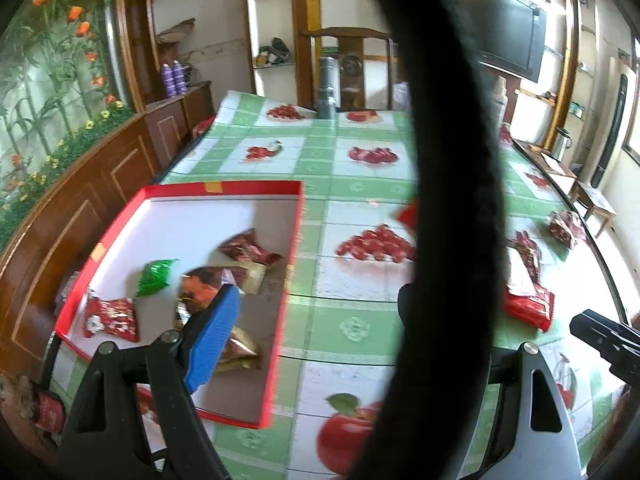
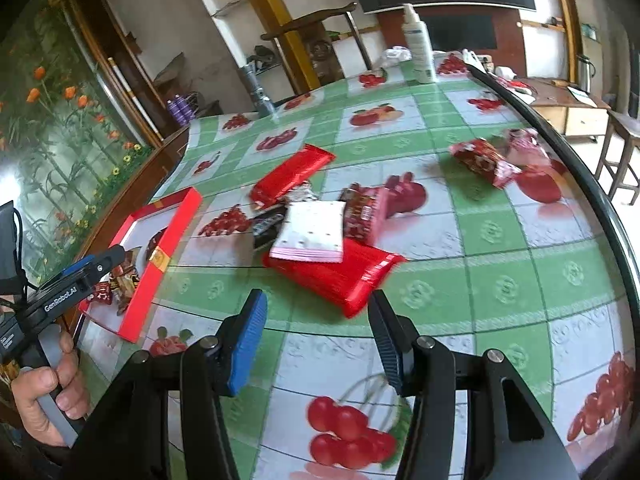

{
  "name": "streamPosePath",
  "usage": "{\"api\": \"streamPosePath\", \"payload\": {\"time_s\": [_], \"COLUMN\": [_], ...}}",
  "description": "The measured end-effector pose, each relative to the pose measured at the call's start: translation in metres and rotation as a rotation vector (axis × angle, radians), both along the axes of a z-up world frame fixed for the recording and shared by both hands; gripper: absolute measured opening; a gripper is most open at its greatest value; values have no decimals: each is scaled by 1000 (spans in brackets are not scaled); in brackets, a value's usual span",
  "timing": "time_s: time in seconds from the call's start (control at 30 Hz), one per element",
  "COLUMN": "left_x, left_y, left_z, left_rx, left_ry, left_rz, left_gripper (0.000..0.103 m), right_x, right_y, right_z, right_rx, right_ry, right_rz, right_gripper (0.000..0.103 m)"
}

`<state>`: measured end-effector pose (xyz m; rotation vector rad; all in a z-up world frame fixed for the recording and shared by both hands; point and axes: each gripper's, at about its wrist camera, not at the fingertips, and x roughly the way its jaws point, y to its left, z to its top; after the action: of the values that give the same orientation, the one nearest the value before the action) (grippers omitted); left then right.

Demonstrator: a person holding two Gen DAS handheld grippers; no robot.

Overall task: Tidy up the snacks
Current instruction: 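Withdraw both tools from the box toward the remaining snacks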

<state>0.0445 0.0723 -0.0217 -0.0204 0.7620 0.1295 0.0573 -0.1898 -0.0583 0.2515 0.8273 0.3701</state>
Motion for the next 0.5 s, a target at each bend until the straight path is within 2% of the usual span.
{"api": "streamPosePath", "payload": {"time_s": [0.5], "left_x": [20], "left_y": [-50], "left_z": [-14], "left_rx": [-48], "left_ry": [60], "left_rz": [-110], "left_gripper": [82], "right_x": [2], "right_y": [-35], "right_z": [-2], "right_rx": [17], "right_ry": [-1], "right_rz": [-66], "right_gripper": [53]}}
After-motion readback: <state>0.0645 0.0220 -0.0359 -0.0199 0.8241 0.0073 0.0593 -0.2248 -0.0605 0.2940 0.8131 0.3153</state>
